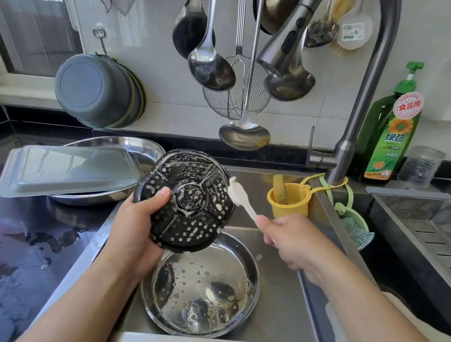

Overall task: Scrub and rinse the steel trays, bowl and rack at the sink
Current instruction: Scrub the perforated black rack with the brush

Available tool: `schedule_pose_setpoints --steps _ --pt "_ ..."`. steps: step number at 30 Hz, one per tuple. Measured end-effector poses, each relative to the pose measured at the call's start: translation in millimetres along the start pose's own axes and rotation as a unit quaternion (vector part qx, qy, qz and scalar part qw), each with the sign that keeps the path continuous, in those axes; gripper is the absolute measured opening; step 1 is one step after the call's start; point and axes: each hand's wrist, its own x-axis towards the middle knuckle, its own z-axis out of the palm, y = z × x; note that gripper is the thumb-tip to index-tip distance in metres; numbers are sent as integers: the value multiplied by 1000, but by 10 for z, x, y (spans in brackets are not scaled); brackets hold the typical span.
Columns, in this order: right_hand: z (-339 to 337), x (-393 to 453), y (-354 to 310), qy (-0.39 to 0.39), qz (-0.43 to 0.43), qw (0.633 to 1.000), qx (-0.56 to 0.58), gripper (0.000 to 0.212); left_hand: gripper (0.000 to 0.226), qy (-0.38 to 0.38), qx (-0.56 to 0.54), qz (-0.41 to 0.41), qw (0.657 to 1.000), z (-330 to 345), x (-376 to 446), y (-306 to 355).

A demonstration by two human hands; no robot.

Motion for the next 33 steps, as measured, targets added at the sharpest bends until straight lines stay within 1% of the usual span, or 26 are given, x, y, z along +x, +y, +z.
schedule_pose_setpoints --steps 2,5,8,11,13,15,19,21,24,26,28,30,33 --pt "11 54 43 -22 19 999 21 50 37 0 3 -6 1000 -14 3 12" --pt "-2 86 46 -26 28 997 73 48 38 -32 46 -23 998 42 -45 -33" --pt "-34 89 35 -39 31 991 124 46 37 -39 65 -24 997 59 -70 -68" --pt "-22 57 28 -61 30 991 114 45 40 -28 25 -13 999 31 -54 -17" --pt "-2 32 31 -77 33 993 89 45 38 -14 -11 -7 1000 3 -27 32" --pt "2 30 38 -85 34 993 80 45 37 -17 -22 -13 1000 -2 -28 56" --pt "-30 48 11 -62 28 989 128 46 45 -55 13 -44 997 50 -82 16" --pt "-47 49 2 -57 29 988 140 46 46 -54 22 -42 997 69 -84 -2" --pt "4 34 29 -74 29 992 93 47 39 -18 -12 -18 1000 15 -35 32" --pt "59 26 35 -69 26 996 51 49 36 1 -36 -9 999 -30 6 70" --pt "66 26 19 -35 13 999 27 50 37 -6 -25 -17 1000 -11 -13 72" --pt "25 25 -4 3 -2 999 33 50 38 -32 9 -36 999 49 -66 22" --pt "-11 23 -26 18 -6 999 50 51 37 -43 37 -41 998 86 -92 -43"
